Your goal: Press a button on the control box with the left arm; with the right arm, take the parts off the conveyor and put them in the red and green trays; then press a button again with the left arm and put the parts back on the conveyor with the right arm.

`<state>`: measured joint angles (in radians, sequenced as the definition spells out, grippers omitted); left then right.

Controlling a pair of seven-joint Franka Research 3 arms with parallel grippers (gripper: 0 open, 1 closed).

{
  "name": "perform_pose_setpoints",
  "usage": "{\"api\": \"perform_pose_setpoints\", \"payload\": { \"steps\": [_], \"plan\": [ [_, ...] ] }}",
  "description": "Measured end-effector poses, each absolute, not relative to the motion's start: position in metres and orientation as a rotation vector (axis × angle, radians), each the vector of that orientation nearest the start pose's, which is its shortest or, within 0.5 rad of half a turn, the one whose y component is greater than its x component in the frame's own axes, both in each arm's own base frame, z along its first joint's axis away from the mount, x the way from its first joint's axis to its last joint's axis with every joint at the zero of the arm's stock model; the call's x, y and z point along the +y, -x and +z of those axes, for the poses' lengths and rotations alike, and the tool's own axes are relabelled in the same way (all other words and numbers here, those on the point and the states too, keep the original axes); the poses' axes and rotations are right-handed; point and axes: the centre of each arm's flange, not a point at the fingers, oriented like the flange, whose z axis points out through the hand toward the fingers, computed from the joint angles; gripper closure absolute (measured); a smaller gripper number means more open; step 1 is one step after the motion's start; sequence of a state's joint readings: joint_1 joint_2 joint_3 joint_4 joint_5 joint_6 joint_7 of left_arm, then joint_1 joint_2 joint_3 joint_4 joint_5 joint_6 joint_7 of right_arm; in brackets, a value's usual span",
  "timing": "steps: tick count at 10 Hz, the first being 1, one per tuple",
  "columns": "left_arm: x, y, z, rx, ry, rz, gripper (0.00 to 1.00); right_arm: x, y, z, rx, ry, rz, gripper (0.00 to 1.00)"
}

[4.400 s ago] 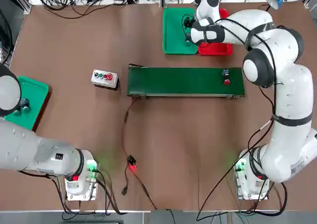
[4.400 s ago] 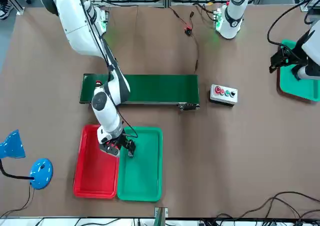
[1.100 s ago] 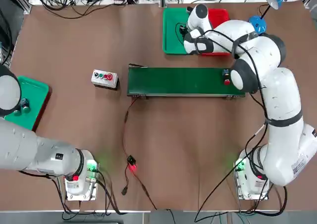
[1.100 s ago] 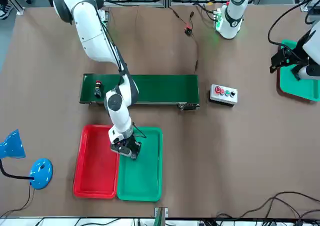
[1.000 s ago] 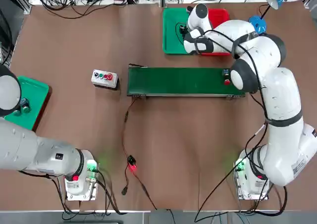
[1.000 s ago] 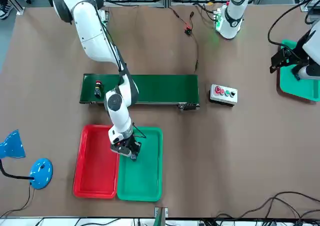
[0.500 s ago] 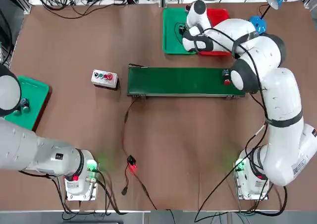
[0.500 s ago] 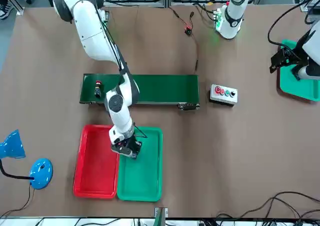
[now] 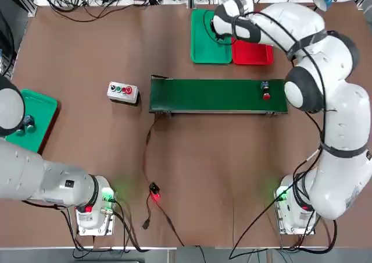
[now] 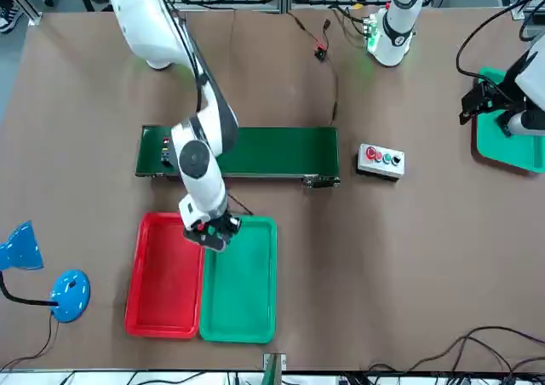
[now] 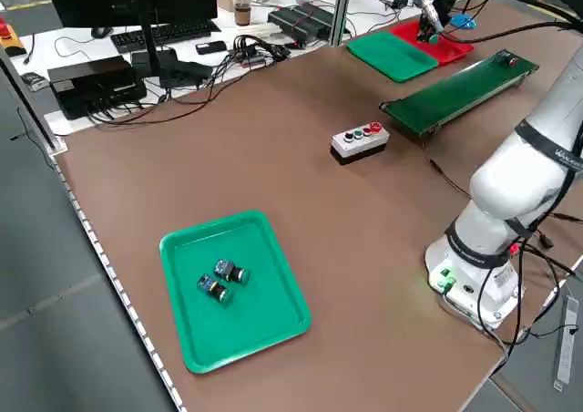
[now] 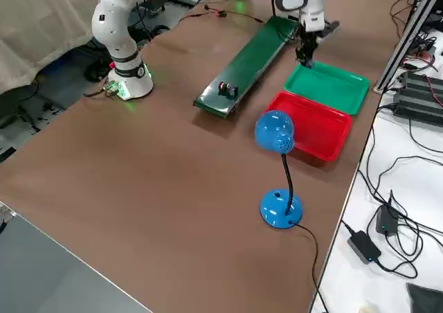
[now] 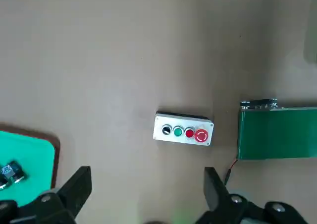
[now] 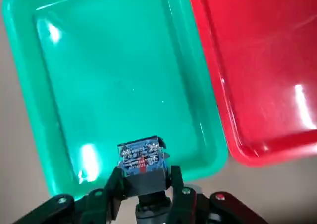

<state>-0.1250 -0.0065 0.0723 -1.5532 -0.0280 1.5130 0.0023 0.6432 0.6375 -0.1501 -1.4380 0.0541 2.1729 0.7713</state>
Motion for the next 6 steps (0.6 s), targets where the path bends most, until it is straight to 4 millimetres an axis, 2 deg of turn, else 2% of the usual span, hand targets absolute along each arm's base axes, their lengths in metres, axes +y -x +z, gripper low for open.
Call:
{"api": "perform_pose_setpoints", "payload": {
  "steps": [2, 3, 4, 6],
  "plan": [
    [-0.032, -0.546, 0.631, 0.088, 3.167, 0.055, 0.0, 0.392, -0.599, 0.364, 0.37, 3.082, -0.141, 0.58],
    [-0.031, -0.546, 0.631, 0.088, 3.167, 0.055, 0.0, 0.41, -0.579, 0.37, 0.356, 3.079, -0.133, 0.58],
    [-0.031, -0.546, 0.631, 0.087, 3.168, 0.055, 0.0, 0.425, -0.563, 0.37, 0.343, 3.082, -0.122, 0.58],
    [-0.031, -0.546, 0.631, 0.087, 3.168, 0.055, 0.0, 0.451, -0.534, 0.355, 0.318, 3.101, -0.092, 0.58]
  ]
}}
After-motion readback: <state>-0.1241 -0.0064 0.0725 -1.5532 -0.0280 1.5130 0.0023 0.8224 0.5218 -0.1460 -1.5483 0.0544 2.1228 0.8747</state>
